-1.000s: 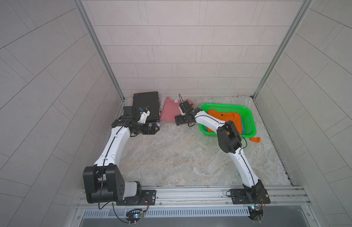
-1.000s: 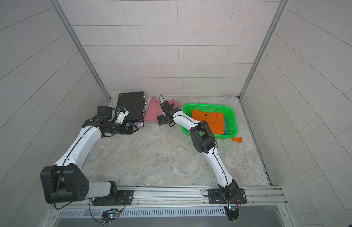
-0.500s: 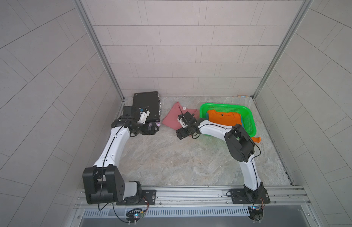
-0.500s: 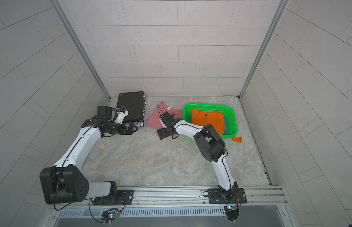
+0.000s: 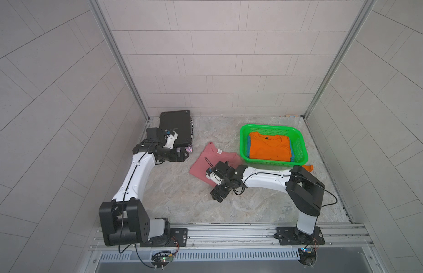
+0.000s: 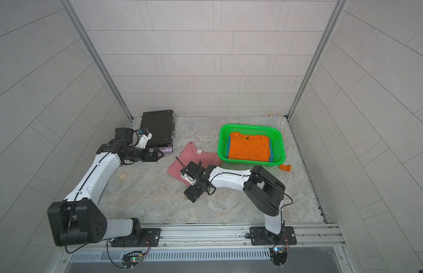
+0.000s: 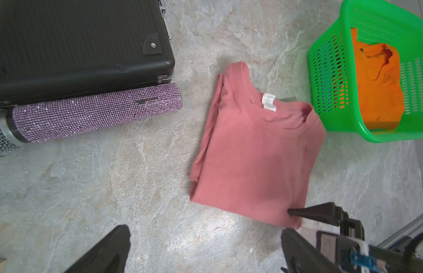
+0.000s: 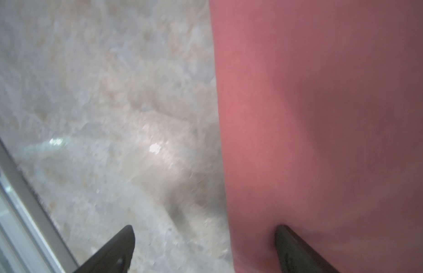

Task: Put the folded t-shirts into the basket
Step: Move the T-shirt to the center of the board, then adjust the T-shirt at the center of the board.

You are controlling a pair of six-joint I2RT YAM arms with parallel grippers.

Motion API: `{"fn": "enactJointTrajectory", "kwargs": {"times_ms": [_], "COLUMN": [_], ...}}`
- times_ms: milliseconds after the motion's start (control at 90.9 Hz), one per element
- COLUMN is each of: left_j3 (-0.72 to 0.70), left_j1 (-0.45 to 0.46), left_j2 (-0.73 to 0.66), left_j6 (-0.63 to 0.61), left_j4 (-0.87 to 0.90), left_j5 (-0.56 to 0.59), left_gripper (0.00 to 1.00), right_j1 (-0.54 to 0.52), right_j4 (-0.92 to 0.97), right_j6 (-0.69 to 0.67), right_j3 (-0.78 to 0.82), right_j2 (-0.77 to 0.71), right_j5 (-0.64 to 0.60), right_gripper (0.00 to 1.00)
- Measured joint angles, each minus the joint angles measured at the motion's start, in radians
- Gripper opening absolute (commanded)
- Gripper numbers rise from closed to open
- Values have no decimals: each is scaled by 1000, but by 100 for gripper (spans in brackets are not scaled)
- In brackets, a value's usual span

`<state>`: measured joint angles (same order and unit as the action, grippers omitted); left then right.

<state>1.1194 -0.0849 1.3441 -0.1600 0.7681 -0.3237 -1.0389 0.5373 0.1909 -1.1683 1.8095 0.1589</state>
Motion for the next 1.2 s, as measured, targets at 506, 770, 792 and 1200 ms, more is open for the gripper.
{"fn": "enactJointTrajectory", "kwargs": {"times_ms": [506,770,792,1200], "left_j3": [-61,-64,-66,-112], "left_j1": [14,66,76,255], "left_j2": [33,131,134,151], "left_j6": [-101,-74,-70,-29], "left_j4": [-26,-29,-29,-123], "left_j5": [-182,-289,-285,-138], "left_gripper": [100,98,98,94], "right_j1": [-31,187,229,387], "right_j4": [192,176,157,-110], "right_j6": [265,636,685,1080], "right_j3": [369,263,273,444], "right_j2": [-534,-747,-755,-643], "right_j5": [-51,-206,-196,-69], "right_gripper": [98,92,91,85]}}
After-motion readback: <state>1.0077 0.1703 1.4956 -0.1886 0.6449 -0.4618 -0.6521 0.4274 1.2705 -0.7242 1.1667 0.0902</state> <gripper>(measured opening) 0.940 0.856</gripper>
